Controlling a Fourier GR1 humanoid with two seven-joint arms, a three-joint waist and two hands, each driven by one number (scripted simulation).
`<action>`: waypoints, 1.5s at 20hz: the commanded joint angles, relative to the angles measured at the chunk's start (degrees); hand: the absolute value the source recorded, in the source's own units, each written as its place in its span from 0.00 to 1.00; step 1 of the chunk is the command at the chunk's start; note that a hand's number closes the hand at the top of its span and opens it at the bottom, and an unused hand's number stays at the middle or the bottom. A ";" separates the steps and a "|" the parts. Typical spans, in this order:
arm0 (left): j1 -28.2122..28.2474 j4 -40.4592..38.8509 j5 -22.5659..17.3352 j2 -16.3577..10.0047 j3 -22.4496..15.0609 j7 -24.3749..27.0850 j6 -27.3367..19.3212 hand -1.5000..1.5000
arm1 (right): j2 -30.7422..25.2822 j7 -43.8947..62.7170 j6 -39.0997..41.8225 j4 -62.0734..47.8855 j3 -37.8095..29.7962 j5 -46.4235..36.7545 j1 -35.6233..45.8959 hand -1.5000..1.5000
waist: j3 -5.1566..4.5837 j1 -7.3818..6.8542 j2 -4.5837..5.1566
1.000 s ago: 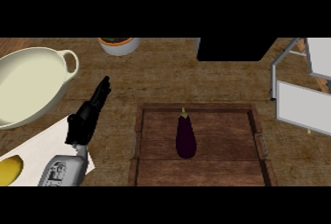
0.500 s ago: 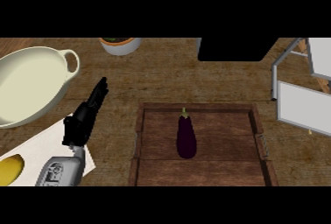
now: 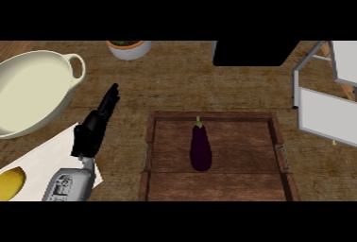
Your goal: Pick the bell pepper from the tray and place it in the tiered shelf
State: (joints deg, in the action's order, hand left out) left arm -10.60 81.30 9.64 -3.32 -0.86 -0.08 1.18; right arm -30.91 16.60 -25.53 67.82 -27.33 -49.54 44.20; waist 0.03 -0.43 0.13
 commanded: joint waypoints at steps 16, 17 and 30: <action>-1.53 -1.33 -0.42 -0.01 1.15 -1.01 0.13 0.50 | -4.32 8.30 -4.81 -1.56 -3.61 1.10 -5.85 0.00 | -0.03 0.51 -0.12; 1.28 1.66 -0.72 -0.03 -0.05 -1.28 1.19 0.50 | -2.62 8.76 -6.37 -2.10 -3.64 1.87 -4.19 0.00 | -0.02 0.17 -0.14; -1.07 0.47 -1.03 -1.50 2.45 -2.38 0.95 0.50 | -6.88 12.53 -0.08 13.35 -9.04 15.75 -4.18 0.00 | -0.05 1.73 -0.43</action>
State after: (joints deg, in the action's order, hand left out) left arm -10.00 84.47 8.89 -4.08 -0.06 -2.99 2.33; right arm -37.08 27.69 -25.36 75.18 -32.75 -38.27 39.75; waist -0.01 0.29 -0.15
